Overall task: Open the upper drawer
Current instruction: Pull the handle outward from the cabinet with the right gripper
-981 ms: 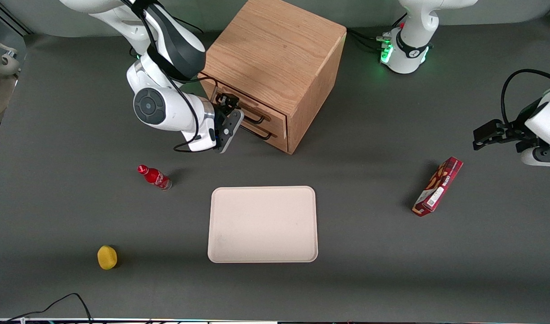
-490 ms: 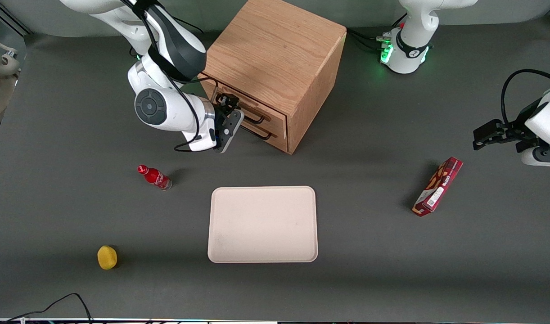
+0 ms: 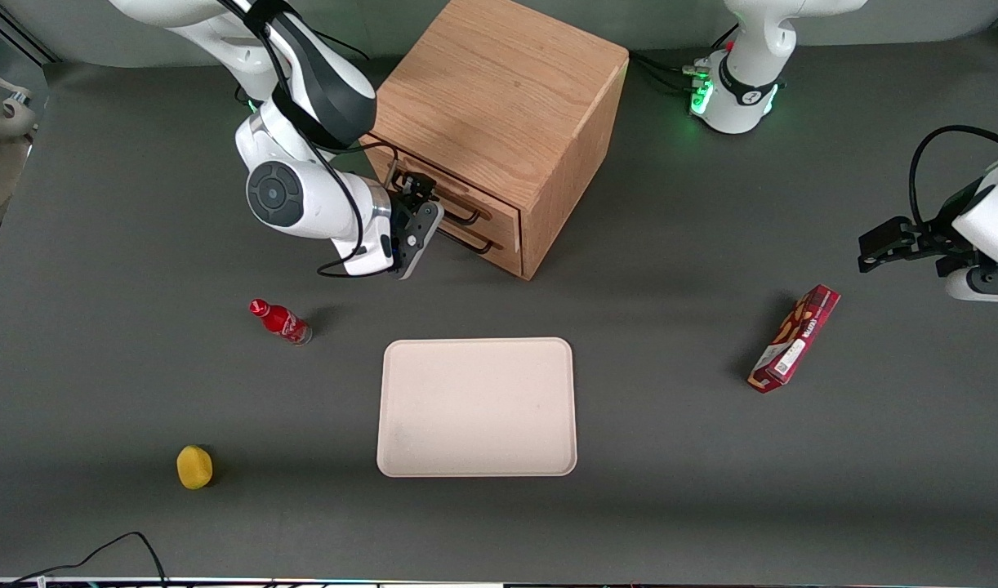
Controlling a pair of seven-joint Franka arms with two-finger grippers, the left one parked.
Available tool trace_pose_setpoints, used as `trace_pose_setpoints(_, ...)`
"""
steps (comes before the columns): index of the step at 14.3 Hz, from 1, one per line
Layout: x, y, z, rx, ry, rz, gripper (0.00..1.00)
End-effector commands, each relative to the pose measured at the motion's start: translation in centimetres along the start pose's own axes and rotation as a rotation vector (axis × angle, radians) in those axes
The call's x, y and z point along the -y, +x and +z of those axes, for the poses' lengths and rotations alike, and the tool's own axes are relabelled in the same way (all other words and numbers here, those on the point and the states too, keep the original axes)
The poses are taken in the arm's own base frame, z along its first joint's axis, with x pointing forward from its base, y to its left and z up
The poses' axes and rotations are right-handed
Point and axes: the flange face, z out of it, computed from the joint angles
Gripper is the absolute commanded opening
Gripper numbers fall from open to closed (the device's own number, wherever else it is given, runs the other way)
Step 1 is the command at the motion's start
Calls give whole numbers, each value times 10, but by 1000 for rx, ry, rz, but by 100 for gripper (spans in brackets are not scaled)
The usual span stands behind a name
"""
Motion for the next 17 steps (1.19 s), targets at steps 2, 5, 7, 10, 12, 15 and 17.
trace_pose_setpoints(2, -4, -5, -3, -20, -5, -13, 100)
trace_pose_setpoints(5, -16, -6, -6, -14, -40, -15, 100)
trace_pose_setpoints(7, -18, -5, -7, -15, -41, -13, 100)
trace_pose_setpoints(10, -24, -1, -9, -10, -63, -25, 100)
trace_pose_setpoints(12, -29, 1, -10, -14, -58, -23, 100)
trace_pose_setpoints(15, -44, 4, -17, -18, -74, -15, 100)
trace_pose_setpoints(17, -50, 6, -19, -22, -73, -13, 100)
